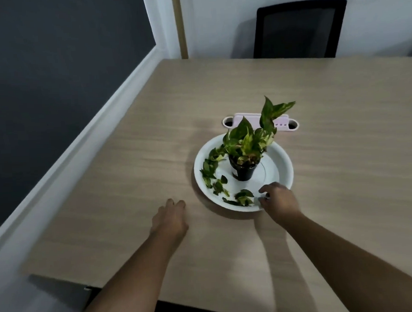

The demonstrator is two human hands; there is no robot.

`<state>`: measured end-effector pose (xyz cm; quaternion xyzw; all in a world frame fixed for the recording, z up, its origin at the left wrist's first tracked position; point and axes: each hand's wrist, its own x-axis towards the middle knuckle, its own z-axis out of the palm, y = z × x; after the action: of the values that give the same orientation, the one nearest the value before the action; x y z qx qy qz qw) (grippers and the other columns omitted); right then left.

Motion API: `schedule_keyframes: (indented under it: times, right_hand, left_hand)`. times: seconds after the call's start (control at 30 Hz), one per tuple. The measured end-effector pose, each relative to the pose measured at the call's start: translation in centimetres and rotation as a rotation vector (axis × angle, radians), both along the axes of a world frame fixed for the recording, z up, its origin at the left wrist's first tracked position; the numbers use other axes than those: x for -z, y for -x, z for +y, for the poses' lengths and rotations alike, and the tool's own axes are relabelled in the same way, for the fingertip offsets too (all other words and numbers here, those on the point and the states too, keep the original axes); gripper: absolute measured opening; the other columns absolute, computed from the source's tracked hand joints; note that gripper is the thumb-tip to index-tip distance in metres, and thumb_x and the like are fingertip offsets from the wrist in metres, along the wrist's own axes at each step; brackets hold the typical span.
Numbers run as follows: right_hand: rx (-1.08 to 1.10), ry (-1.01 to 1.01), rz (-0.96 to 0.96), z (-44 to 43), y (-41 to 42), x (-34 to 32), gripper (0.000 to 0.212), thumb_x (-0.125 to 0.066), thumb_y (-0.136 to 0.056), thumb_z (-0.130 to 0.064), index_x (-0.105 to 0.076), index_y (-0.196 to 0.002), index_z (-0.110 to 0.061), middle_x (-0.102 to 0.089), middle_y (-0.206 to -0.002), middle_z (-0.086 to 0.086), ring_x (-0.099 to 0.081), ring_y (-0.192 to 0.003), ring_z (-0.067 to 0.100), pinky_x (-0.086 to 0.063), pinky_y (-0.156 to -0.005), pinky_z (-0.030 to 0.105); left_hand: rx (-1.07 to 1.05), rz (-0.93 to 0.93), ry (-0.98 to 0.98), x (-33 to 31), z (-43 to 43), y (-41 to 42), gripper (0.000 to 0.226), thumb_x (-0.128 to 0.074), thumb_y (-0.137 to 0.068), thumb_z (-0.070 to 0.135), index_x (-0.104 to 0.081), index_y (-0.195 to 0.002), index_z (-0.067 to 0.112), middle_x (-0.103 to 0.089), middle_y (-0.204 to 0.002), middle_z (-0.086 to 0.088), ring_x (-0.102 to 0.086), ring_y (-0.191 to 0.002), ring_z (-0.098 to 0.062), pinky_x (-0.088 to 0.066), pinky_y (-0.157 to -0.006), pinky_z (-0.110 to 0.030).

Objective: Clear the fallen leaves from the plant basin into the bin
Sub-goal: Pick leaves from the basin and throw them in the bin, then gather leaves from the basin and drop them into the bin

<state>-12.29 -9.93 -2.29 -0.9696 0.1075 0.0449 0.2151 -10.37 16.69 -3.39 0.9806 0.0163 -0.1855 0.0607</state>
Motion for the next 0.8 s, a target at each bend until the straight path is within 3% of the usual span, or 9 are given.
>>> schedule_keyframes:
  times: [0.1,0.3,0.47,0.6,0.7,0.8]
  right_hand:
    - [0.008,0.176,0.102,-0.5,-1.3,-0.1,0.028,-0.052,-0.086,-0.026,-0.063,-0.109,-0.014,-0.065,-0.108,0.011,-0.062,-0.095,0.033,-0.049,-0.084,0.036]
    - [-0.015,0.334,0.276,0.4,-4.0,-0.5,0.018,-0.051,-0.085,-0.009,-0.058,-0.102,-0.011,-0.065,-0.108,0.009,-0.062,-0.100,0.027,-0.046,-0.089,0.035]
    - [0.020,0.307,0.324,0.7,-4.8,-0.3,0.024,-0.047,-0.089,-0.002,-0.055,-0.111,-0.005,-0.061,-0.118,0.014,-0.059,-0.110,0.031,-0.048,-0.093,0.038]
    - [0.071,0.201,0.303,0.3,-5.1,-0.1,0.022,-0.044,-0.089,0.001,-0.058,-0.106,0.001,-0.061,-0.114,0.019,-0.061,-0.106,0.034,-0.051,-0.090,0.039]
    - [0.061,0.127,0.282,0.0,-5.4,0.1,0.019,-0.047,-0.088,-0.001,-0.060,-0.102,0.001,-0.063,-0.111,0.019,-0.062,-0.101,0.033,-0.052,-0.085,0.039]
    - [0.039,0.011,0.250,-0.4,-5.6,0.6,0.018,-0.051,-0.084,-0.003,-0.067,-0.091,-0.006,-0.067,-0.104,0.015,-0.063,-0.094,0.031,-0.054,-0.083,0.036]
  left_hand:
    - [-0.040,-0.017,0.050,0.9,0.6,-0.8,0.043,-0.069,-0.078,0.027,-0.054,-0.118,0.024,-0.052,-0.121,-0.006,-0.055,-0.110,-0.028,-0.049,-0.089,-0.034]
    - [-0.169,0.001,0.237,1.0,0.7,-2.1,0.022,-0.064,-0.072,-0.003,-0.070,-0.088,0.011,-0.072,-0.097,-0.013,-0.068,-0.088,-0.026,-0.050,-0.077,-0.025]
    - [-0.177,-0.020,0.271,1.2,0.9,-2.5,0.027,-0.055,-0.072,-0.004,-0.070,-0.074,0.019,-0.074,-0.087,-0.011,-0.069,-0.081,-0.027,-0.048,-0.070,-0.022]
    - [-0.107,-0.123,0.240,0.0,0.0,-2.7,0.018,-0.058,-0.079,0.013,-0.070,-0.082,0.026,-0.074,-0.089,0.000,-0.069,-0.083,-0.022,-0.054,-0.075,-0.028]
    - [-0.087,-0.285,0.405,-1.6,-2.2,-3.5,0.018,-0.059,-0.085,0.011,-0.070,-0.082,0.025,-0.070,-0.086,0.001,-0.066,-0.075,-0.018,-0.056,-0.070,-0.031]
    - [0.059,-0.283,0.519,-2.8,-5.3,-4.5,0.023,-0.056,-0.084,0.000,-0.074,-0.081,0.014,-0.064,-0.091,0.000,-0.059,-0.081,-0.014,-0.046,-0.074,-0.022]
